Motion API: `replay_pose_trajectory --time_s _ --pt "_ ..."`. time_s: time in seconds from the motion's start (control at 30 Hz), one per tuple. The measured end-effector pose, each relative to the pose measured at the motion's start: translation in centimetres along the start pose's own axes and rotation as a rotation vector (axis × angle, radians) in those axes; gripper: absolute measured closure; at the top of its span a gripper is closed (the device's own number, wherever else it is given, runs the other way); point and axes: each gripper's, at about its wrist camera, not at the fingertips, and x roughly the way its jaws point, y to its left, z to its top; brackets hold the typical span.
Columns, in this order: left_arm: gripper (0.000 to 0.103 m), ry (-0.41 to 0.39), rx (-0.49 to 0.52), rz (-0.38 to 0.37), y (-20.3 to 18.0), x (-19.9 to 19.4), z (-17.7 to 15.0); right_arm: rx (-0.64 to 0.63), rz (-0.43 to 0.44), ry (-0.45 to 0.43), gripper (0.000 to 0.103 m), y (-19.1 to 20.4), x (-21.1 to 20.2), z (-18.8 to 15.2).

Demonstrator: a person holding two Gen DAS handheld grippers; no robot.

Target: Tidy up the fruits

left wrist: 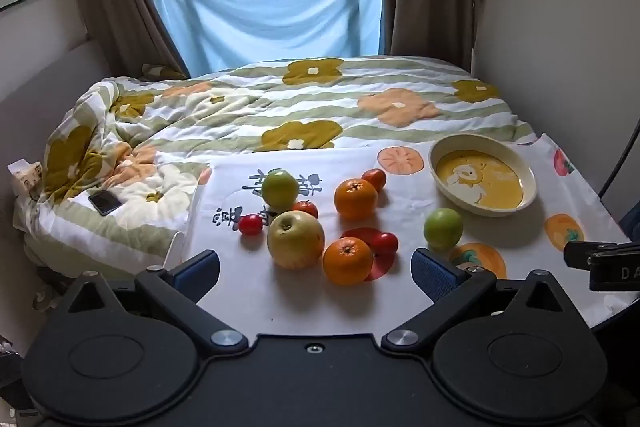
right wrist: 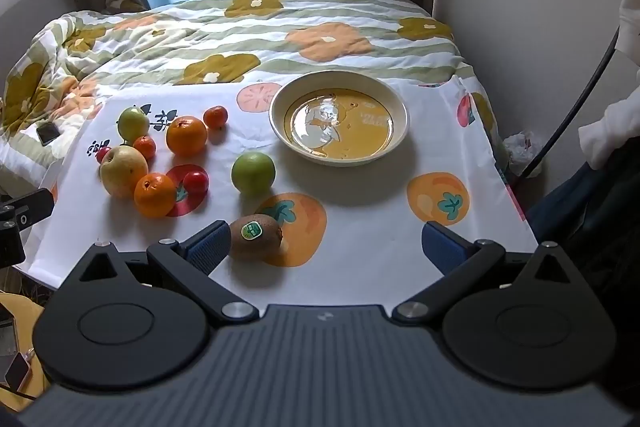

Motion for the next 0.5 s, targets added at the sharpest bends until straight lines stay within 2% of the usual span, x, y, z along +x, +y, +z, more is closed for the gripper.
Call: replay_pose_trajectory --time_s 0.07,0.13,0.5 --pt "0.000 -0.011 -0.005 -0.021 0.42 -0.09 0.27 -0.001 -0.001 0.001 0.000 0.01 0.03 0.04" --pt "0.000 -0.031 0.006 -0.006 0.13 -0.07 -0.10 -0.002 -0.002 0.000 0.000 0.01 0.05 0.07" --pt "0.000 -0.017 0.011 0.008 0.27 0.57 0.31 0.003 0.008 -0.002 0.000 0.29 0.36 0.37"
